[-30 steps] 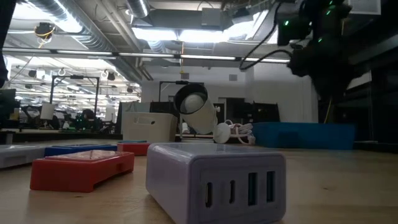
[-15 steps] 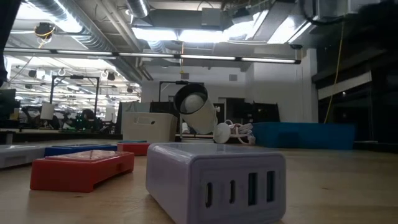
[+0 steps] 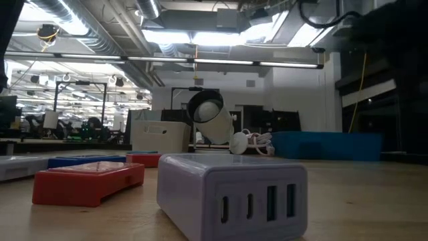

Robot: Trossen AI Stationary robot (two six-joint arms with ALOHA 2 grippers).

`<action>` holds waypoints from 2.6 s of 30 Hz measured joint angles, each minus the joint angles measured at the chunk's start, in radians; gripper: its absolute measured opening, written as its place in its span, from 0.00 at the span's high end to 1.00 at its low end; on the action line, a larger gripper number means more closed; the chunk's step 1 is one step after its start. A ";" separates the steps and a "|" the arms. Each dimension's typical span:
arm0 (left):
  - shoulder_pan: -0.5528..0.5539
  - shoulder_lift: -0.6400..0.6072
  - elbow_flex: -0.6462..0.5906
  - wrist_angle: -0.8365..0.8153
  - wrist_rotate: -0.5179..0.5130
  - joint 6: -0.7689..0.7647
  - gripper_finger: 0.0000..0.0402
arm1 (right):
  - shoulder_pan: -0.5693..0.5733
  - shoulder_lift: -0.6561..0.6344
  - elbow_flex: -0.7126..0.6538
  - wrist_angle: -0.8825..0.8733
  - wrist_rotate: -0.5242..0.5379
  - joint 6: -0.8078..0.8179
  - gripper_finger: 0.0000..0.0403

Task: Pick & Place Office items
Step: Put the purple charger adapter into the blue bin

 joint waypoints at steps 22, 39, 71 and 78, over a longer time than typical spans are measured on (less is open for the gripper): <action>-0.203 0.012 0.001 0.046 -0.365 -0.399 0.26 | 0.098 -0.272 -0.284 -0.077 -0.324 -1.652 0.43; -0.617 0.174 0.000 0.196 -0.772 -0.687 0.26 | 0.406 -0.340 -0.278 0.044 -0.205 -1.470 0.43; -0.629 0.206 0.001 0.164 -0.784 -0.720 0.26 | 0.472 -0.083 -0.349 0.279 -0.145 -1.367 0.43; -0.629 0.206 0.000 0.163 -0.781 -0.725 0.26 | 0.473 -0.082 -0.384 0.294 -0.154 -1.290 0.45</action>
